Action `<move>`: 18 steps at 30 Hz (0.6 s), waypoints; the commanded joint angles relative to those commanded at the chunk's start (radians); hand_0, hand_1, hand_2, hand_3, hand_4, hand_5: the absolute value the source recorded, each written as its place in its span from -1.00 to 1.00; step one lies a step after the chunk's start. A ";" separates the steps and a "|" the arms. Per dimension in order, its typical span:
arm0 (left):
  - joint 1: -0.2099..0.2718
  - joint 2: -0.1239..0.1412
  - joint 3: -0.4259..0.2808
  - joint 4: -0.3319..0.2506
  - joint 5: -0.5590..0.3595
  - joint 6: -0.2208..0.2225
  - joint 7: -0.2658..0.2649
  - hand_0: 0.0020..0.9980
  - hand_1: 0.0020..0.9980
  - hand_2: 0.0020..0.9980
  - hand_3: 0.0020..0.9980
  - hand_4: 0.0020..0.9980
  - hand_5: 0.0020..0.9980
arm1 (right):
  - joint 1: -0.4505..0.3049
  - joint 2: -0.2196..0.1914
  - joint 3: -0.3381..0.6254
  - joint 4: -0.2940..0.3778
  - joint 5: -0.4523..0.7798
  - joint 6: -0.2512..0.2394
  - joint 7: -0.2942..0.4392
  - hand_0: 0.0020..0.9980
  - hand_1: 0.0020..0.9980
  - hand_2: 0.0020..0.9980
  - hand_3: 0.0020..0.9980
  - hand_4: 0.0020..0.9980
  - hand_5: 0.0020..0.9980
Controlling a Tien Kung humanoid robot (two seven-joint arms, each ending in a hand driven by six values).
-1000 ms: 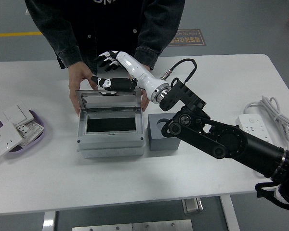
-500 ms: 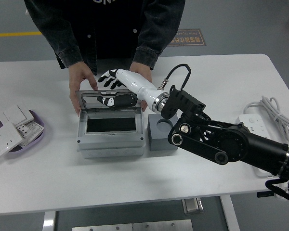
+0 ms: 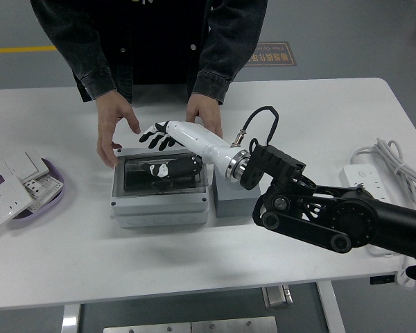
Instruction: Pick up the cylinder from the cube,place it in the box,flap close box
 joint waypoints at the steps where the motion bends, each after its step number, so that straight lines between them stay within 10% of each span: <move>1: 0.000 0.000 0.005 0.000 -0.005 0.000 -0.002 0.27 0.33 0.18 0.28 0.42 -0.43 | -0.003 -0.002 -0.008 0.002 0.011 -0.002 0.005 0.23 0.18 0.29 0.41 0.42 -0.23; 18: -0.002 0.001 0.025 0.000 -0.025 0.000 -0.013 0.27 0.33 0.18 0.28 0.42 -0.43 | -0.063 -0.019 -0.003 -0.031 0.137 -0.014 0.068 0.18 0.18 0.29 0.41 0.39 -0.23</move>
